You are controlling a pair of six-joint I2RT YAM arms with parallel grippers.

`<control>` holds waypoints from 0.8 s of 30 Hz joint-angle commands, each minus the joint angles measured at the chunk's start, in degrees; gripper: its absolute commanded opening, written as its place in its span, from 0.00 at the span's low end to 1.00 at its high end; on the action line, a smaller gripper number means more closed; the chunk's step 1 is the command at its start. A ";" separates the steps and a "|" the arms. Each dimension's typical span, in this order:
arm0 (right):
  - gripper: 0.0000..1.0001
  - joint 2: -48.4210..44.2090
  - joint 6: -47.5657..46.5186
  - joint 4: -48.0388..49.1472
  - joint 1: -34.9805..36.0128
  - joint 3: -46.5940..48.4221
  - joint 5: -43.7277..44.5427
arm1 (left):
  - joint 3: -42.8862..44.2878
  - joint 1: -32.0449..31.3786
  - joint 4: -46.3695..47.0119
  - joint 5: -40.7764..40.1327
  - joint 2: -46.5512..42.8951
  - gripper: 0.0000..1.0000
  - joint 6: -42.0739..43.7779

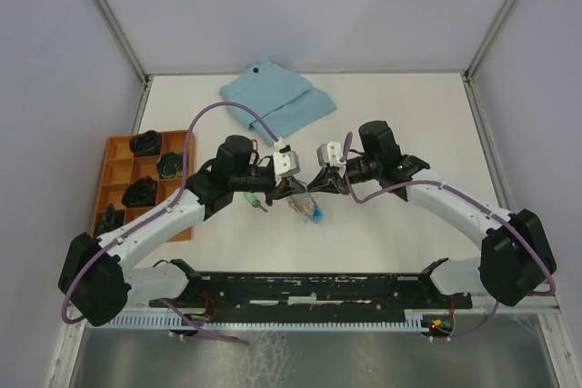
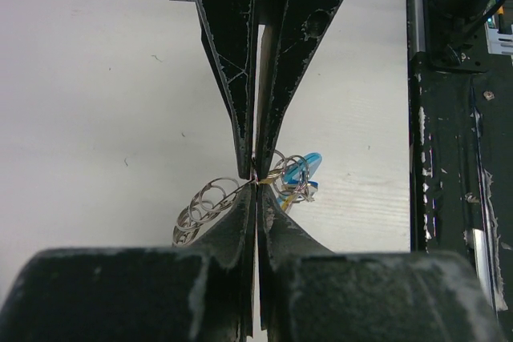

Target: Put the keys on the keyring

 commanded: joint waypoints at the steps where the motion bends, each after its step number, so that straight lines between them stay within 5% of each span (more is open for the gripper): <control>1: 0.12 0.22 -1.53 -0.61 -0.11 2.73 -2.31 | 2.64 -0.32 0.89 1.45 -0.34 0.03 1.94; 7: 0.01 -0.41 -2.84 -1.79 -0.06 2.69 -1.34 | 2.32 -0.37 0.61 1.22 -0.74 0.03 2.20; 17: 0.01 -4.55 -6.66 1.26 -0.10 -1.01 1.76 | -3.13 -0.32 8.57 -8.80 -4.71 0.49 -3.03; 24: 0.01 -7.70 -10.31 1.79 -0.12 -2.65 5.25 | -10.23 -0.33 22.05 -24.96 -8.36 0.64 -13.50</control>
